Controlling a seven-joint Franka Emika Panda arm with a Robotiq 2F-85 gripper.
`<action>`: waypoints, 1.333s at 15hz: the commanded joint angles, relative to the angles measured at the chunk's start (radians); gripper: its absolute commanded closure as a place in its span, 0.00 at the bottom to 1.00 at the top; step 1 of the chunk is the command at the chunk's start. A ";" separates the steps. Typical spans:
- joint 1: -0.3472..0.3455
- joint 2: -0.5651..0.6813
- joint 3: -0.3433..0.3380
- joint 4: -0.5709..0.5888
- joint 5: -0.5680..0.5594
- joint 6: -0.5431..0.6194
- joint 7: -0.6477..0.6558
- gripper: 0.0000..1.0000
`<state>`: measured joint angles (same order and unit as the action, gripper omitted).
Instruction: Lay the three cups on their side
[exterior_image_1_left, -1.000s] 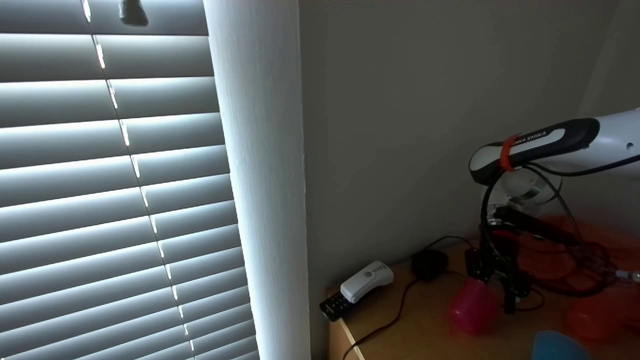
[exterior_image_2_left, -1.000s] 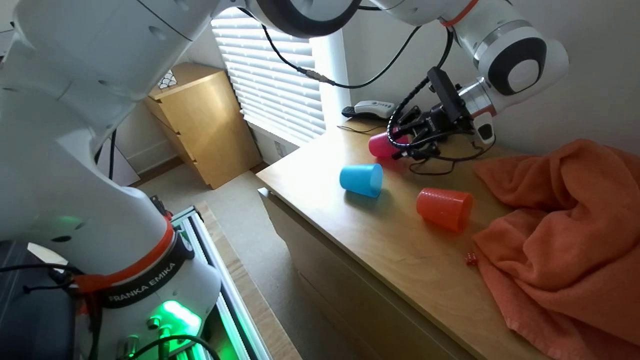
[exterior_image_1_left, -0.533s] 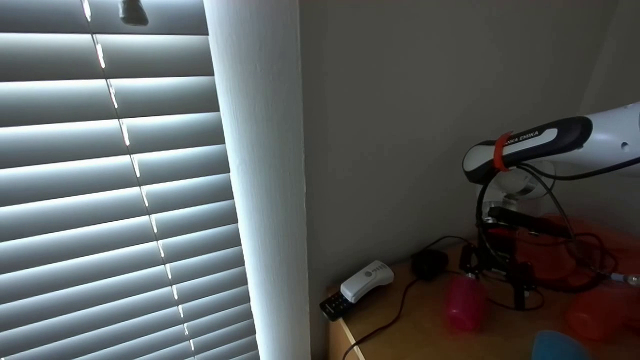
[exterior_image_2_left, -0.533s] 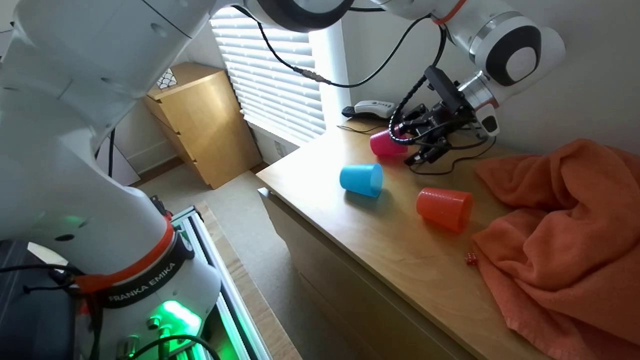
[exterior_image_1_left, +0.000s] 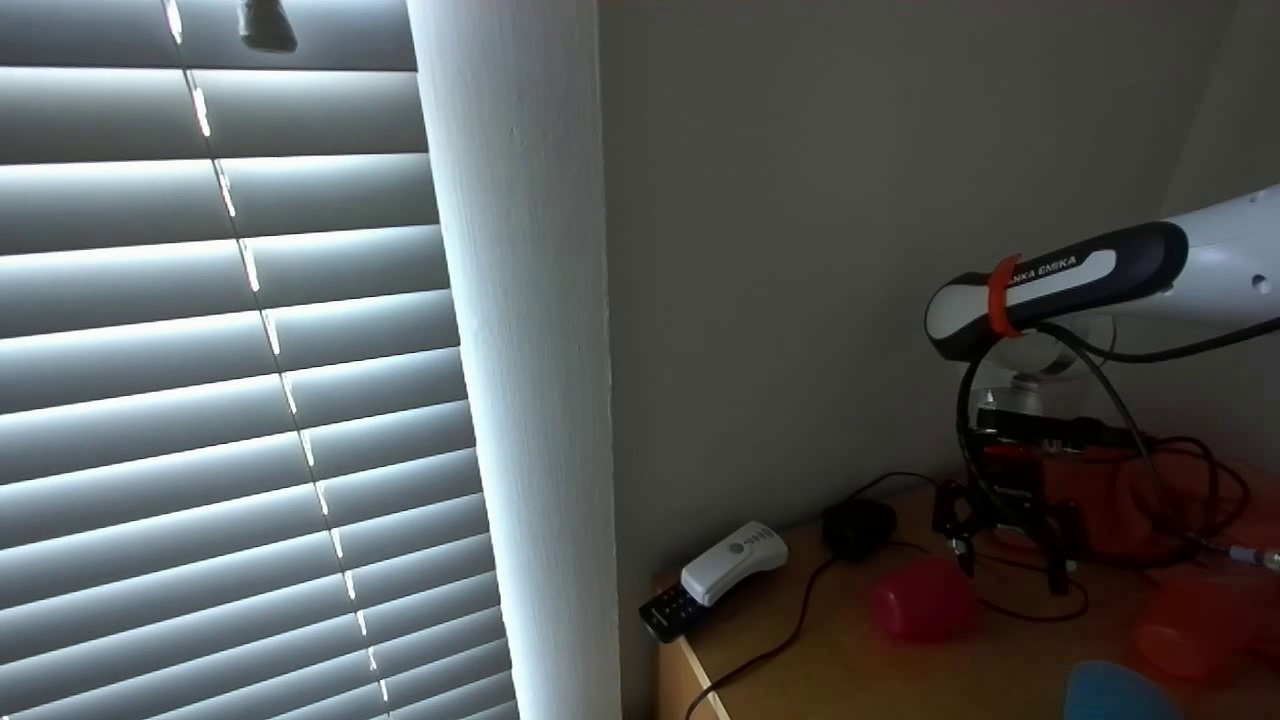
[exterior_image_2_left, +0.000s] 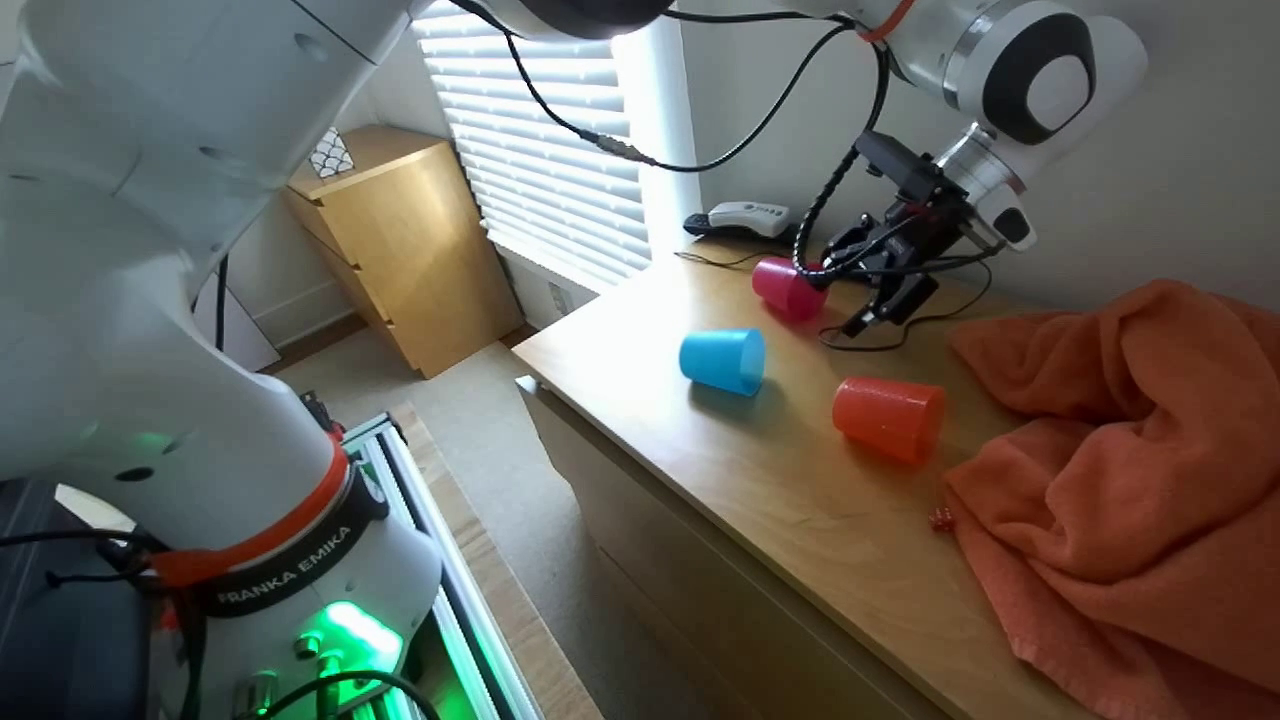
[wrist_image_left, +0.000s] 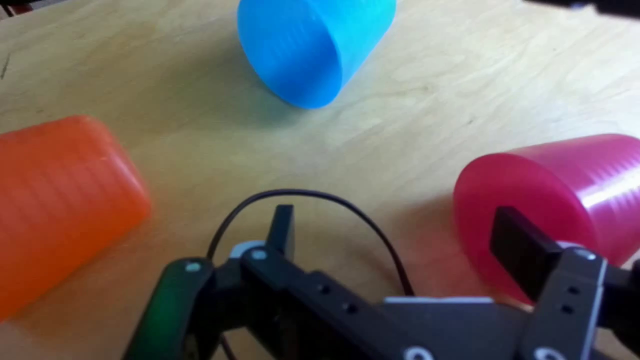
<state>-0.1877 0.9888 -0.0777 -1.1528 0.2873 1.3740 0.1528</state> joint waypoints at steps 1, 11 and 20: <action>0.002 -0.076 -0.020 -0.078 -0.025 0.083 0.010 0.00; 0.000 -0.276 -0.028 -0.311 -0.039 0.332 -0.060 0.00; 0.007 -0.523 -0.045 -0.644 -0.049 0.539 -0.088 0.00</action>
<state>-0.1912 0.5885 -0.1124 -1.6400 0.2599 1.8512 0.0566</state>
